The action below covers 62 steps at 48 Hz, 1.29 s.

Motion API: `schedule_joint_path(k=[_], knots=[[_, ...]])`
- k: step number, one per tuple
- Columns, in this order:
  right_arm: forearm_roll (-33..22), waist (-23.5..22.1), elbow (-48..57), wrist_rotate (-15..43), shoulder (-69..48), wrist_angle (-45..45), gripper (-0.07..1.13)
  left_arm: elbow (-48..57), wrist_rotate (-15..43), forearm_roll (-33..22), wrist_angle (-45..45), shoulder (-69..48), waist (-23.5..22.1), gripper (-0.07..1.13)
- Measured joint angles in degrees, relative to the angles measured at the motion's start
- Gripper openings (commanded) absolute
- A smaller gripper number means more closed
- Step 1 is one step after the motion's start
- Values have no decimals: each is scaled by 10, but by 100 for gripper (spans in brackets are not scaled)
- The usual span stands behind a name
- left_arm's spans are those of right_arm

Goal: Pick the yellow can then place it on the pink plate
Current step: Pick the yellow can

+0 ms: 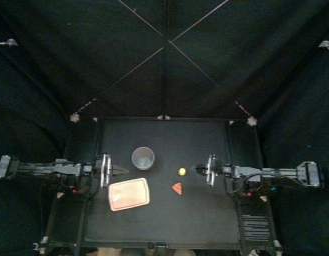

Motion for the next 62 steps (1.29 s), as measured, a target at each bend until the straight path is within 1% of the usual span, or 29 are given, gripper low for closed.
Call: schedule_joint_path(k=[4,15,17,18,21,27,33,38,53,62], knots=[[2,-17,5,1,28,-12,24,2,0,0,1,0,0,3],[10,-13,8,-1,49,-74,96,2,0,-1,1,1,1,3],[16,-12,8,0,50,-81,105,2,-1,-1,1,0,1,3],[21,-12,8,1,52,-83,107,2,-1,-1,0,0,1,3],[33,-13,8,0,58,-87,108,2,0,-1,1,1,1,3],[53,-14,7,-2,82,-88,105,2,0,-2,1,0,1,3],[71,-14,-3,-2,131,-92,105,3,0,-2,0,0,1,3],[67,-15,-18,-10,193,-97,105,3,0,-2,0,0,1,3],[54,-15,-83,-4,382,-106,104,4,0,-2,1,1,1,3],[56,-13,-98,-2,430,-125,103,7,-1,-2,1,1,1,3]])
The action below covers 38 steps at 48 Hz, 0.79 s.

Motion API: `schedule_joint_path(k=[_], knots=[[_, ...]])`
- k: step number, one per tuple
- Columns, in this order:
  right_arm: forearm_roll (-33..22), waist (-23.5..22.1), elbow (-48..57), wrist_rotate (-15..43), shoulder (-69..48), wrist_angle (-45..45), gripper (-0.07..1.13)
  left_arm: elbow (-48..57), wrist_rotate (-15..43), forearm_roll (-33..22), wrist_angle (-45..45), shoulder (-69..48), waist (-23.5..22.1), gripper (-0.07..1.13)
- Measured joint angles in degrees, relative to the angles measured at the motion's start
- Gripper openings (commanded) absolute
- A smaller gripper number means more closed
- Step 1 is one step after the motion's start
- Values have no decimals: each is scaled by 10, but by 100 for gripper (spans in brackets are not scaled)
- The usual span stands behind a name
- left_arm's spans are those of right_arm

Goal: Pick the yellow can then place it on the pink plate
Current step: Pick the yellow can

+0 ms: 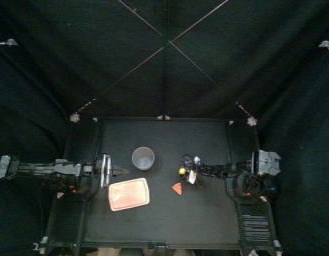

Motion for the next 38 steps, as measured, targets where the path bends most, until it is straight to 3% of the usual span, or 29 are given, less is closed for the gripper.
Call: schedule_joint_path(k=[22,38], knots=[[11,6,17,16,4,-5,101,4,0,-4,-1,0,-1,3],[18,20,17,20,4,-4,63,5,0,-6,0,-1,-1,3]])
